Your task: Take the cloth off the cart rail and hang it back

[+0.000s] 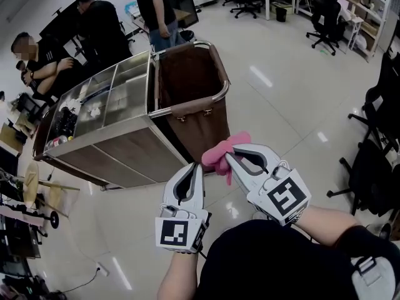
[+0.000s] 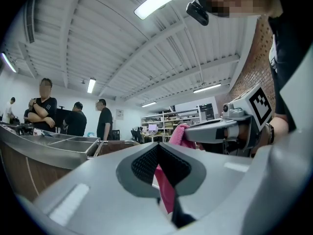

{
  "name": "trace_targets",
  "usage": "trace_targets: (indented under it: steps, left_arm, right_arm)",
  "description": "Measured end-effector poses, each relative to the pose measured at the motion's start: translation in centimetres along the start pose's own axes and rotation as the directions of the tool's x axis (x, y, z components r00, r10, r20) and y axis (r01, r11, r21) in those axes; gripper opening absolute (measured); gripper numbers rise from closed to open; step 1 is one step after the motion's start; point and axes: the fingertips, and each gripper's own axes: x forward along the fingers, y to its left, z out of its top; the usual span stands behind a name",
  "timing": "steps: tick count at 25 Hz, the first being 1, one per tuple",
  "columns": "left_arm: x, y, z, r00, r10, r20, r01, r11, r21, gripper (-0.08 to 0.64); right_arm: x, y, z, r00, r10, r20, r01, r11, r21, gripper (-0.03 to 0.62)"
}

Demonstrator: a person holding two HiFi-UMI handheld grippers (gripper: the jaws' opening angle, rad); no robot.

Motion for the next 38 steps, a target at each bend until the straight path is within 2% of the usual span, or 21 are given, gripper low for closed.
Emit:
trace_targets:
  steps: [2, 6, 10, 18, 28, 38]
  left_arm:
    - [1.2, -0.6, 1.3, 0.996, 0.03, 0.086, -0.03, 1.0, 0.0, 0.002]
    - [3.2, -2.9, 0.1, 0.999, 0.019, 0.04, -0.019, 1.0, -0.002, 0.003]
    - [5.1, -3.8, 0.7, 0.992, 0.04, 0.117, -0.039, 0.999, -0.01, 0.003]
    - [9.0, -5.9, 0.8, 0.988, 0.119, 0.095, -0.12, 0.993, 0.005, 0.003]
    - [7.3, -4.1, -0.6, 0.969, 0.236, 0.072, -0.238, 0.971, 0.028, 0.003]
    - [2.1, -0.7, -1.3, 0.94, 0.332, 0.078, -0.336, 0.941, 0.042, 0.003]
  right_arm:
    - [-0.7, -1.1, -0.1, 1.0, 0.009, 0.006, -0.009, 1.0, 0.004, 0.019]
    - [-2.2, -3.8, -0.7, 0.999, 0.031, 0.016, -0.032, 0.999, 0.013, 0.018]
    - [-2.8, -5.7, -1.0, 0.998, 0.052, 0.021, -0.053, 0.998, 0.021, 0.018]
    - [-3.8, -10.1, -0.9, 0.99, 0.135, 0.031, -0.136, 0.99, 0.033, 0.02]
    - [-1.7, -8.5, -1.8, 0.965, 0.26, 0.032, -0.261, 0.965, 0.035, 0.019]
    - [1.1, -3.1, -2.4, 0.934, 0.356, 0.035, -0.357, 0.934, 0.021, 0.018]
